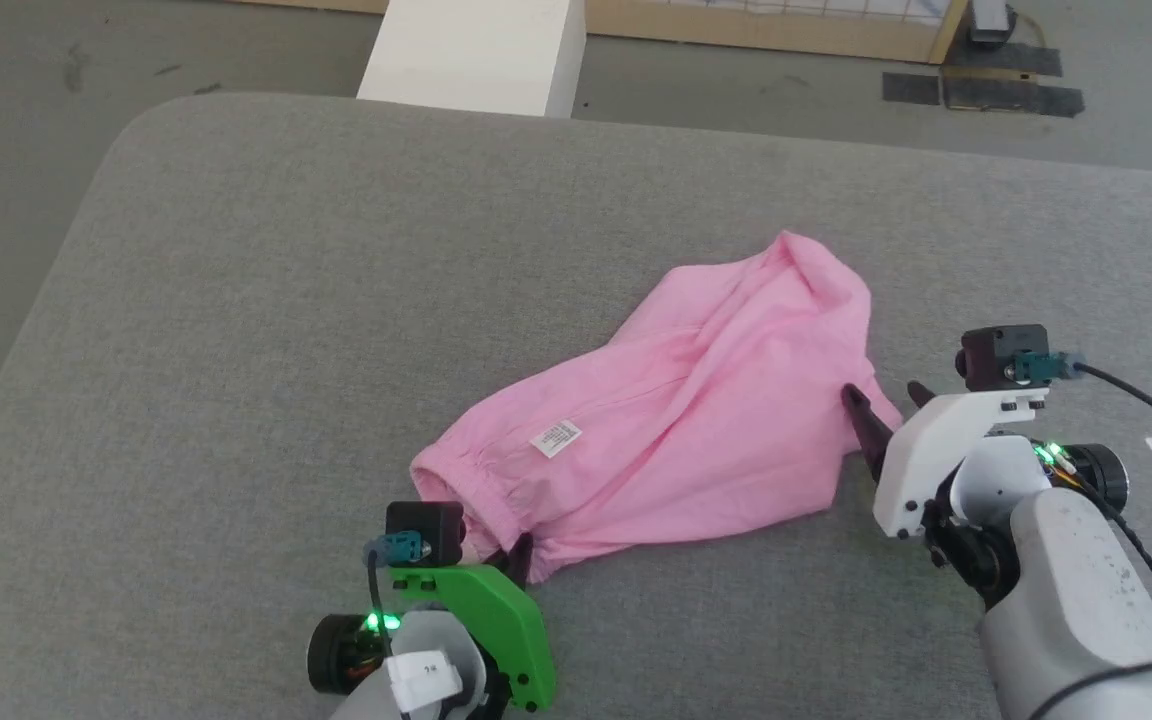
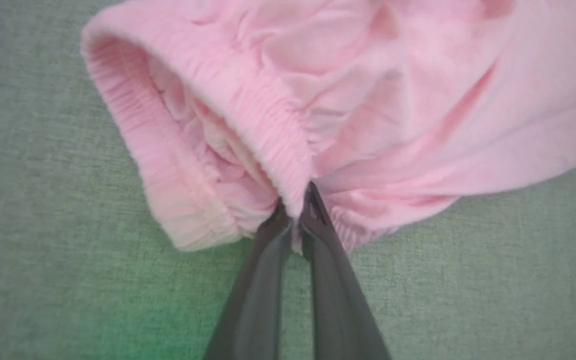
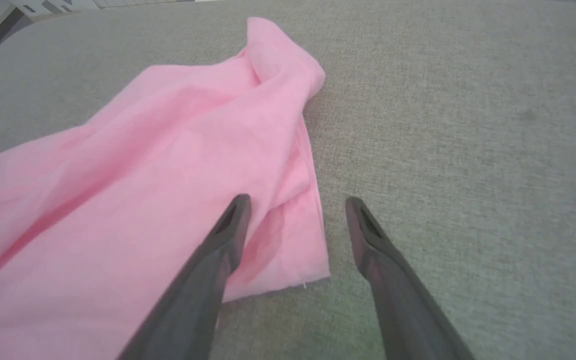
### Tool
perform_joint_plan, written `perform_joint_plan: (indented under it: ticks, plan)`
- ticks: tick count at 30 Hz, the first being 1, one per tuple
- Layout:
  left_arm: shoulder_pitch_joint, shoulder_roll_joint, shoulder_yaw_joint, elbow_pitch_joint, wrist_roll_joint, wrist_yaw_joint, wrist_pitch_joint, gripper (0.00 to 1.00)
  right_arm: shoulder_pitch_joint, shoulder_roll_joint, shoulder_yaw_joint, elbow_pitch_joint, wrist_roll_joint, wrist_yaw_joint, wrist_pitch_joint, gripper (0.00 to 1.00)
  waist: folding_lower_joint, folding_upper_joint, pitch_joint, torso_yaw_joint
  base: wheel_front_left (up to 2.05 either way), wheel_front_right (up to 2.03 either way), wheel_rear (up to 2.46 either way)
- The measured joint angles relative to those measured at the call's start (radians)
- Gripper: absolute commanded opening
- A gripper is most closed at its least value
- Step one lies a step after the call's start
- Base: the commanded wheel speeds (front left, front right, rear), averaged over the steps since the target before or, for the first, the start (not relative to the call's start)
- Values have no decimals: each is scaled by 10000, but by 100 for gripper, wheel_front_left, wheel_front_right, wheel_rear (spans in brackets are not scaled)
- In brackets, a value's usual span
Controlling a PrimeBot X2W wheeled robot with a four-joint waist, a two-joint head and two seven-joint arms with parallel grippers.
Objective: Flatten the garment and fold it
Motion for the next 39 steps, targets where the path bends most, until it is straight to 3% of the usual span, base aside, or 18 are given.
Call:
perform_joint_plan:
  ticks: [5, 6, 7, 8, 13, 21, 25, 32, 33, 34, 35, 36, 37, 39]
  plan:
    - [-69, -75, -46, 63, 0, -52, -88, 0, -545, -21, -50, 1055, -602, 0, 1139, 100, 0, 0, 129, 218, 0, 0, 0]
    - [-70, -81, -46, 73, 0, -86, -104, 0, -641, -59, 23, 1081, -604, 0, 1381, 51, 0, 0, 129, 241, 0, 0, 0]
    - [-71, -81, -58, 81, -4, -125, -127, 0, -677, -79, 81, 1070, -625, 0, 1526, 22, 0, 0, 115, 247, 0, 0, 0]
    - [-70, -75, -67, 92, -13, -138, -128, 0, -677, -84, 142, 1030, -677, 0, 1653, 0, 0, 0, 87, 246, 0, 0, 0]
    - [-40, 136, -105, 67, -15, -263, -127, 0, -84, 15, 255, 247, -550, 0, 1534, 0, 0, 0, -163, 109, 0, 0, 0]
    - [198, 1081, -376, -769, -12, -577, 617, 0, 2580, 12, -330, -2936, 305, 0, 1068, 0, 0, 0, -755, -395, 0, 0, 0]
    - [347, 1540, -508, -1319, -13, -740, 1076, 0, 4235, 12, -570, -4326, 1269, 0, 997, 0, 0, 0, -940, -695, 0, 0, 0]
    - [838, 2282, -633, -2117, -105, -823, 1722, 0, 6063, 12, -364, -4884, 2406, 0, 727, 0, 0, 0, -1105, -1207, 0, 0, 0]
    - [878, 2341, -629, -2188, -127, -825, 1755, 0, 6137, 12, -328, -4861, 2410, 0, 709, 2, 0, 0, -1116, -1259, 0, 0, 0]
    - [925, 2393, -631, -2255, -151, -823, 1810, 0, 6171, 15, -318, -4807, 2431, 0, 627, 30, 0, 0, -1127, -1316, 0, 0, 0]
    - [970, 2429, -639, -2332, -174, -830, 1822, 15, 6170, 10, -309, -4773, 2406, 0, 545, 65, 0, 0, -1136, -1363, 0, 0, 0]
    - [1022, 2439, -639, -2429, -217, -840, 1864, 73, 6166, 10, -297, -4753, 2364, 0, 495, 100, 0, 0, -1145, -1401, 0, 0, 0]
    - [1060, 2439, -635, -2500, -274, -842, 1891, 100, 6164, 13, -314, -4744, 2368, 0, 422, 100, 0, 0, -1152, -1424, 0, 0, 0]
    - [1172, 2428, -500, -2675, -466, -832, 1753, 100, 6145, -4, -378, -4755, 2399, 0, 207, 100, 0, 0, -1184, -1448, 0, 0, 0]
